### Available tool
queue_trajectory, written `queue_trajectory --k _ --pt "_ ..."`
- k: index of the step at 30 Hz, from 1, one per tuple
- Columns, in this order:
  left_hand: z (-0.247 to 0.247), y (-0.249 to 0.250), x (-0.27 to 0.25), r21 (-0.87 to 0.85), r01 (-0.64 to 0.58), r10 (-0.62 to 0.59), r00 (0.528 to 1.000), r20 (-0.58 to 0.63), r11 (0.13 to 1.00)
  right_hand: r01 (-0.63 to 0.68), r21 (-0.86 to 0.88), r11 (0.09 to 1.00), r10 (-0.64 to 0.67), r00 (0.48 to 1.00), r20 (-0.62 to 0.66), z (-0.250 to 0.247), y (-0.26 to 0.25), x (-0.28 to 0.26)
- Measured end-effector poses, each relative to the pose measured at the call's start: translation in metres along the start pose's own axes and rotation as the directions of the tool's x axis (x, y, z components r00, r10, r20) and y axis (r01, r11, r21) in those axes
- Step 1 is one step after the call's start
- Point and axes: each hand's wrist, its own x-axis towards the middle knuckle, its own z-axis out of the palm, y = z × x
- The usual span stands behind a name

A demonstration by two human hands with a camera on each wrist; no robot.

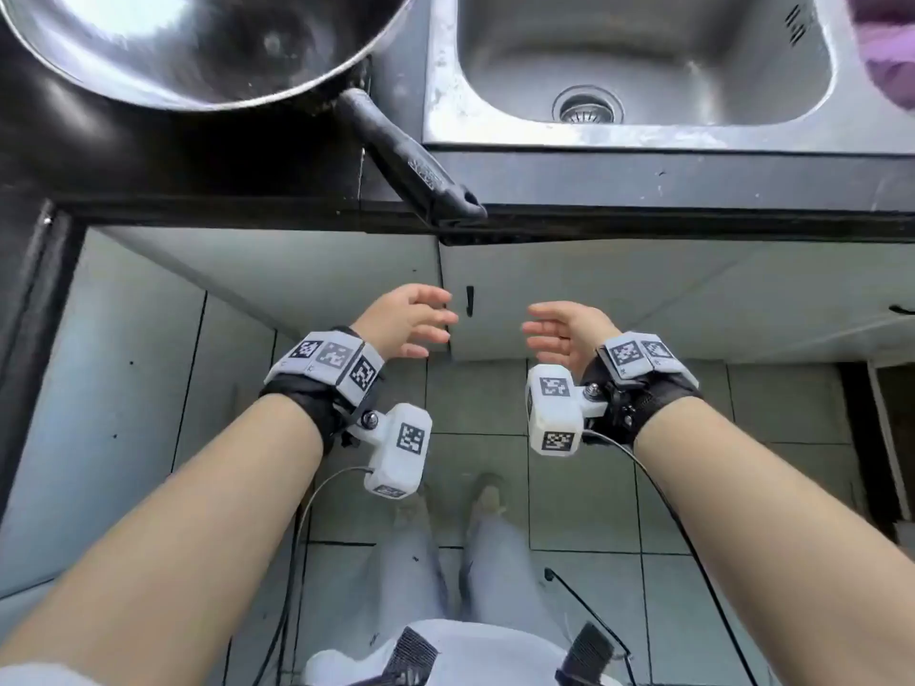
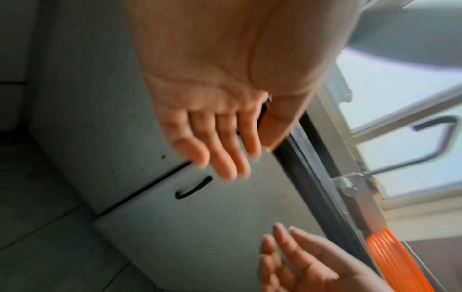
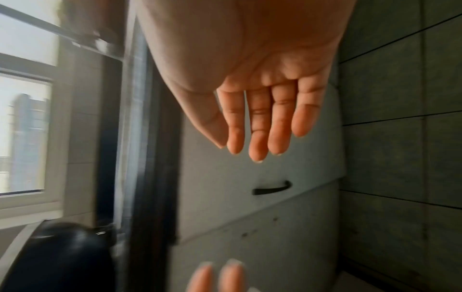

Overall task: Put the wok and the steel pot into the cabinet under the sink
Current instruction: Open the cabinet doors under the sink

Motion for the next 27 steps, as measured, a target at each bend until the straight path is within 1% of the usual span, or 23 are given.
queue_trajectory --k 1,2,4,6,9,12,14,15,16,18,19,21,23,25,27 --pt "0.000 -0.001 0.008 -0.076 -0.049 0.040 0.994 -0.105 0.996 -0.015 0.006 1.000 0.015 1.000 -0.002 0.003 0.005 0.008" --pt "0.000 -0.001 0.017 -0.138 -0.096 0.066 0.976 -0.207 0.986 -0.033 0.001 0.999 0.033 0.999 -0.022 0.006 0.006 0.017" --pt "-0.002 0.001 0.029 -0.207 -0.164 0.100 0.952 -0.291 0.964 -0.039 -0.027 0.999 0.039 0.999 -0.009 0.013 0.011 0.031" --pt "0.001 0.005 0.039 -0.251 -0.203 0.122 0.945 -0.303 0.946 -0.005 -0.096 0.995 0.005 1.000 -0.008 0.022 0.010 0.043" --pt "0.005 0.013 0.054 -0.273 -0.219 0.134 0.945 -0.298 0.937 0.067 -0.224 0.972 -0.070 0.998 -0.005 0.038 0.001 0.060" --pt "0.006 0.011 0.064 -0.198 -0.200 0.136 0.945 -0.297 0.960 0.108 -0.374 0.921 -0.105 0.994 0.027 0.050 -0.006 0.072" --pt "0.003 0.009 0.066 -0.148 -0.190 0.133 0.936 -0.327 0.971 0.125 -0.403 0.907 -0.116 0.992 0.046 0.053 -0.005 0.076" --pt "0.003 0.008 0.065 -0.129 -0.185 0.133 0.933 -0.334 0.974 0.120 -0.377 0.918 -0.110 0.993 0.048 0.052 -0.003 0.077" --pt "0.004 0.006 0.062 -0.112 -0.182 0.135 0.933 -0.333 0.977 0.111 -0.305 0.946 -0.103 0.994 0.043 0.050 0.001 0.075" --pt "0.010 -0.002 0.054 -0.075 -0.168 0.135 0.936 -0.326 0.983 0.100 -0.103 0.990 -0.099 0.995 0.016 0.045 0.013 0.066" --pt "0.015 -0.007 0.047 -0.069 -0.165 0.134 0.936 -0.326 0.984 0.096 -0.007 0.995 -0.096 0.995 0.007 0.041 0.020 0.058" --pt "0.028 -0.020 0.033 -0.088 -0.166 0.127 0.933 -0.336 0.982 0.092 0.129 0.987 -0.093 0.996 0.001 0.036 0.034 0.040" --pt "0.043 -0.034 0.016 -0.117 -0.155 0.109 0.939 -0.325 0.981 0.118 0.226 0.967 -0.109 0.993 -0.052 0.028 0.050 0.021" --pt "0.057 -0.046 -0.001 -0.129 -0.130 0.086 0.951 -0.297 0.983 0.160 0.338 0.928 -0.125 0.984 -0.123 0.018 0.063 0.004" --pt "0.072 -0.059 -0.017 -0.112 -0.105 0.073 0.964 -0.256 0.988 0.189 0.433 0.881 -0.127 0.978 -0.169 0.009 0.069 -0.016"
